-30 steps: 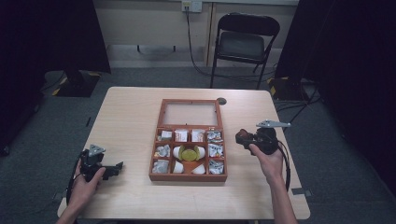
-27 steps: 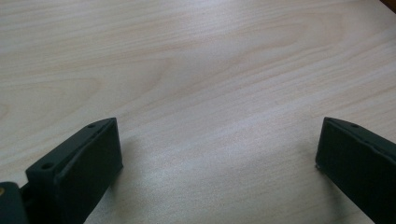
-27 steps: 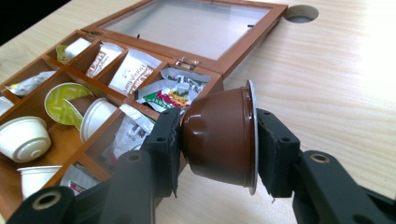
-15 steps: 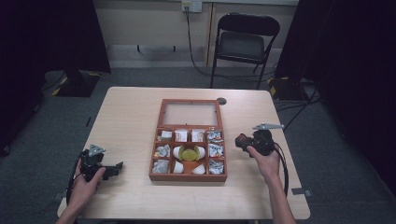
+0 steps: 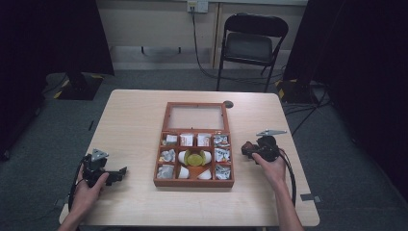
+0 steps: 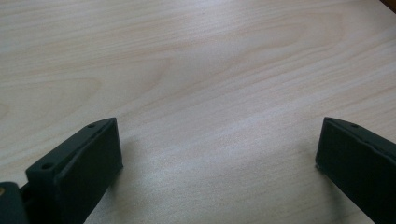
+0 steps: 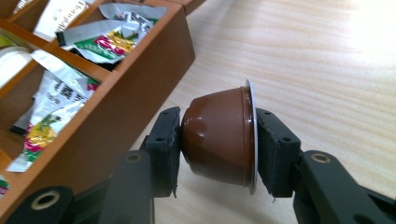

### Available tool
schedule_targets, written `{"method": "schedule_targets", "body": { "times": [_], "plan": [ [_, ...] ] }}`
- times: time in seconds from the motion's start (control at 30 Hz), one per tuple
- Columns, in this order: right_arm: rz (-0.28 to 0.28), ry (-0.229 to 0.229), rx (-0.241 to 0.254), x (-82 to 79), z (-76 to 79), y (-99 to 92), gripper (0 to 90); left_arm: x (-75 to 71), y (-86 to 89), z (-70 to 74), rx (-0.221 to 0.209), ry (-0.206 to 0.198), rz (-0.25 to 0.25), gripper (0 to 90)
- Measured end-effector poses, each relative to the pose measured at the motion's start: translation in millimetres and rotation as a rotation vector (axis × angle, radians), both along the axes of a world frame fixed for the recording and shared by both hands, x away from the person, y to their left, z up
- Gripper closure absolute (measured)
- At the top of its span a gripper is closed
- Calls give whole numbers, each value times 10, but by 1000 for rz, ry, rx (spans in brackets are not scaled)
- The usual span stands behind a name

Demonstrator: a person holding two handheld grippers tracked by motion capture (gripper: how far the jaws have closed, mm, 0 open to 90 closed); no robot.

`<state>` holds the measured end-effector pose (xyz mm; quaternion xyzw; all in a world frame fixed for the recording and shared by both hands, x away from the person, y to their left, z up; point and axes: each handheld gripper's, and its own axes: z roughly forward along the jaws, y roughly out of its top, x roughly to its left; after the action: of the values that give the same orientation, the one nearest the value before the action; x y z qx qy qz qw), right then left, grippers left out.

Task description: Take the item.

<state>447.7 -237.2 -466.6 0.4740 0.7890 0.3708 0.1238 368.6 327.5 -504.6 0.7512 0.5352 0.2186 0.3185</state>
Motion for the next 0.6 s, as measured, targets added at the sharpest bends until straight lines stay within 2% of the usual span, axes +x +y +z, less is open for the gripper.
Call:
{"method": "schedule_targets", "body": {
  "times": [0.4, 0.6],
  "plan": [
    [-17, 16, -16, 19, -62, -14, 534, 0, 1, 2, 0, 2, -1, 0],
    [-31, 20, -11, 23, -76, -31, 486, -1, 1, 2, 0, 2, -2, 0]
  ]
}}
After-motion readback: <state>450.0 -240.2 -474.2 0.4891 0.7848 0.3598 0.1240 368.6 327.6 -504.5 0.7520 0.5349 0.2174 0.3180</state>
